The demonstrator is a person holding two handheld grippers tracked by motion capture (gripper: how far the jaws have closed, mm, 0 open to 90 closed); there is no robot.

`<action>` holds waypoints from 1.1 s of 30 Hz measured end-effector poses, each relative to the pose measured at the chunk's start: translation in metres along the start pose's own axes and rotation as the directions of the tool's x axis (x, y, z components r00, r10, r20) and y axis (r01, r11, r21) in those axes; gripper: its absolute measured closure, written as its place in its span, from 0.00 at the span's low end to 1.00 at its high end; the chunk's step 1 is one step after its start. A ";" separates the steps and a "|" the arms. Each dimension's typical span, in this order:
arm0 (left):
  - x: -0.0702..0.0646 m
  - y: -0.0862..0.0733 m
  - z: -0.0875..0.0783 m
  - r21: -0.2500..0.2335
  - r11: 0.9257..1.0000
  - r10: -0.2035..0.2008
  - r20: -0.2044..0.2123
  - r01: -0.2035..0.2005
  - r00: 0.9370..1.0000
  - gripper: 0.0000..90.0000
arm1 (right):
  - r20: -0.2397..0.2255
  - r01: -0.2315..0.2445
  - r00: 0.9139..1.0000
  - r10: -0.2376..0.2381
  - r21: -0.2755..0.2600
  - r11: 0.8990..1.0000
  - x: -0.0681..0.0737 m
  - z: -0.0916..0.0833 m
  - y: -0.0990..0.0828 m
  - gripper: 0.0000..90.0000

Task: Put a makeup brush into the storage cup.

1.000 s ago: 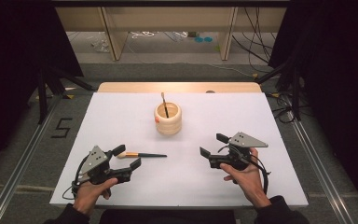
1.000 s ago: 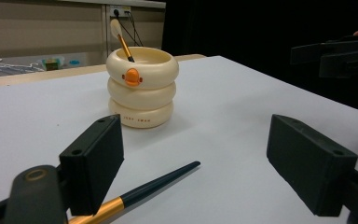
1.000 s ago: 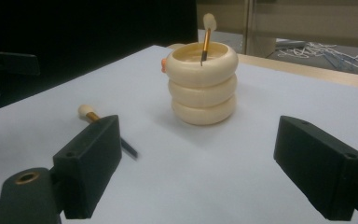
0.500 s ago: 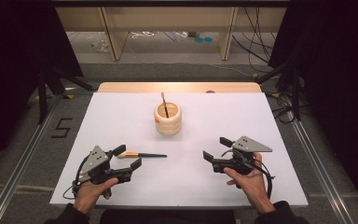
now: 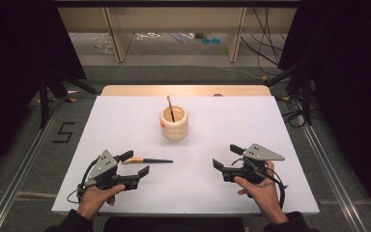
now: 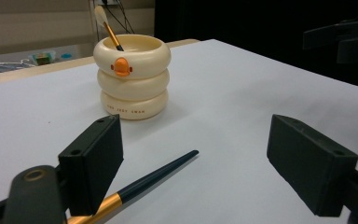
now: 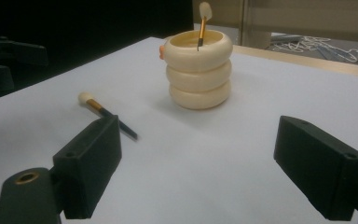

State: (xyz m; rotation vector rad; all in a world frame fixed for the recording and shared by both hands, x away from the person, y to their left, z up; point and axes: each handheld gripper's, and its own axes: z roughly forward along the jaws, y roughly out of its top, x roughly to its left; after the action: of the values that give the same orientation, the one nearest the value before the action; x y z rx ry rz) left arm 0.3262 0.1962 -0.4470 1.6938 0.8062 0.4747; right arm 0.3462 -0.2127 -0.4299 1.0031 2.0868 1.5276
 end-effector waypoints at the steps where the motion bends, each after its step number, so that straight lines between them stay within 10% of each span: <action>1: 0.001 0.000 0.001 -0.002 1.000 0.001 0.015 -0.001 1.000 0.20 | 0.002 -0.002 1.000 0.002 0.002 1.000 0.000 0.000 0.000 0.17; 15: 0.025 0.013 0.017 0.171 0.984 0.047 0.059 -0.057 0.997 0.19 | -0.024 0.008 1.000 -0.008 0.017 1.000 0.003 0.004 -0.002 0.17; 21: 0.031 0.014 0.030 0.274 0.955 0.089 0.098 -0.113 0.991 0.20 | -0.022 0.005 1.000 -0.004 0.033 0.999 0.003 0.004 -0.002 0.17; 25: 0.036 0.012 0.043 0.362 0.911 0.160 0.127 -0.195 0.979 0.22 | -0.025 0.005 1.000 -0.005 0.024 1.000 0.003 0.006 -0.003 0.17; 33: 0.047 0.015 0.053 0.414 0.889 0.153 0.140 -0.198 0.978 0.24 | -0.031 0.030 0.999 -0.029 0.023 0.999 0.003 0.007 -0.003 0.18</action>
State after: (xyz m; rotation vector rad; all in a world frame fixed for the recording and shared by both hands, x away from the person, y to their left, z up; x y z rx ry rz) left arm 0.3984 0.1918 -0.4516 2.1945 0.7168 0.3431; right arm 0.3475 -0.2067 -0.4351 0.9583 2.1359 1.5164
